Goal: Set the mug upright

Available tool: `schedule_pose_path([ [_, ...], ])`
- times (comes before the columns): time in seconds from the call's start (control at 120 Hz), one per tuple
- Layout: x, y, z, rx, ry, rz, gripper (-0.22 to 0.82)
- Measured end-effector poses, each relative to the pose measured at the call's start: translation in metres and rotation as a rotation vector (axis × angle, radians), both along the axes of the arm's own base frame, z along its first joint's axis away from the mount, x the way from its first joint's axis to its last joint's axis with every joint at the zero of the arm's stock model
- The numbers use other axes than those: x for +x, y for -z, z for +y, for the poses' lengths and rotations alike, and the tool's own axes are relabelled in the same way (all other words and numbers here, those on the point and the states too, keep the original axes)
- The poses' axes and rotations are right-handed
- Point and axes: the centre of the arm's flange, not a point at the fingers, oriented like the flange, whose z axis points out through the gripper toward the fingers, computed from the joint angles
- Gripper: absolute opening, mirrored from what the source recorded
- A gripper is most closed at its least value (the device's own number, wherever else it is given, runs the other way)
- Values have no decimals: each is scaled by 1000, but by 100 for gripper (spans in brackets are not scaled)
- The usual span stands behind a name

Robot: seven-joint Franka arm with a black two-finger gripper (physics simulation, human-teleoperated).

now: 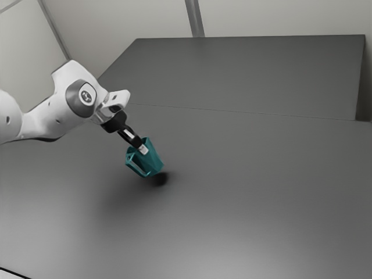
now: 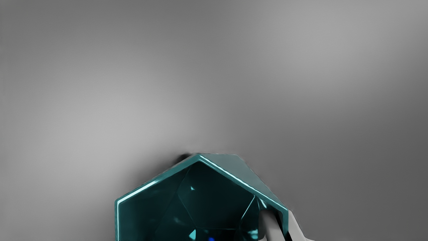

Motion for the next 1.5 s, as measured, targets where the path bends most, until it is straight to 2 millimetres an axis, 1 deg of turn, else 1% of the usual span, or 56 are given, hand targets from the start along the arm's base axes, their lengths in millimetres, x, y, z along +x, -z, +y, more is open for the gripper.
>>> schedule_pose_path([
  [0.183,-13,-9,3,107,8,25,-18],
  [0.283,-20,-10,4,149,-1,44,-18],
  [0.358,-22,-11,-1,191,3,56,-18],
  [0.492,-26,-5,-14,257,8,81,-18],
  [0.817,-32,14,-19,374,-60,73,-18],
  [1.0,-29,19,-24,388,-105,64,-18],
  [1.308,-26,38,-27,390,-173,84,-18],
  [1.458,-25,40,-26,388,-200,87,-18],
  [1.5,-26,40,-26,387,-206,89,-16],
])
